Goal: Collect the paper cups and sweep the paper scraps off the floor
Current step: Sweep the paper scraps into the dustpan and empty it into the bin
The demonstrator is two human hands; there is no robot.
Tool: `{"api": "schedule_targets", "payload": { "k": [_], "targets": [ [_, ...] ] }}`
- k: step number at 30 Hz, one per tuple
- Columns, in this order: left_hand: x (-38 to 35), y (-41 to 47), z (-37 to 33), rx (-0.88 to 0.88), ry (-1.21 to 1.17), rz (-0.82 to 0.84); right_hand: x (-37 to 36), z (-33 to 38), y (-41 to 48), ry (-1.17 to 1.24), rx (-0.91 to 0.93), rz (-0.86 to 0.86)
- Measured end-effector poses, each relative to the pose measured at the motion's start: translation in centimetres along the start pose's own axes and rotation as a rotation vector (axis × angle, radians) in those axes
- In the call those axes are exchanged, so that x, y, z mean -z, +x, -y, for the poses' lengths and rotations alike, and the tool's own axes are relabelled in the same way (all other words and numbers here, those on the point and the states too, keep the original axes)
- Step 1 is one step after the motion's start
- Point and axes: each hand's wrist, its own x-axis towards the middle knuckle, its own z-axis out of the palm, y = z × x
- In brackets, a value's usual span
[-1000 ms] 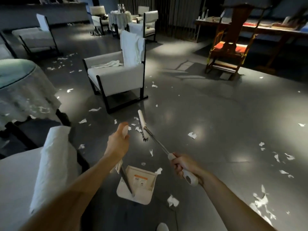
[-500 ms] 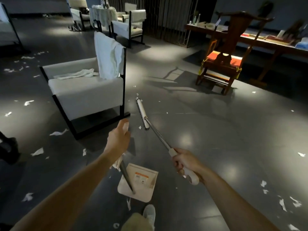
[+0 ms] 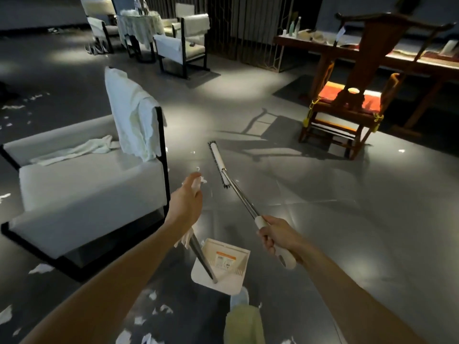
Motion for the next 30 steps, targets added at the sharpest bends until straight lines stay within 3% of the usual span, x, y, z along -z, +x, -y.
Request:
{"api": "schedule_targets", "payload": {
  "k": [14,30],
  "targets": [
    [-3.7,45.3,-3.0,0.066,0.032,-0.197,7.0,27.6,38.9,-0.105,-0.016,0.085],
    [2.8,94.2,5.6,0.243,0.063,-0.446,-0.6,58.4,85.5,-0.243,-0.091,0.359]
  ]
}}
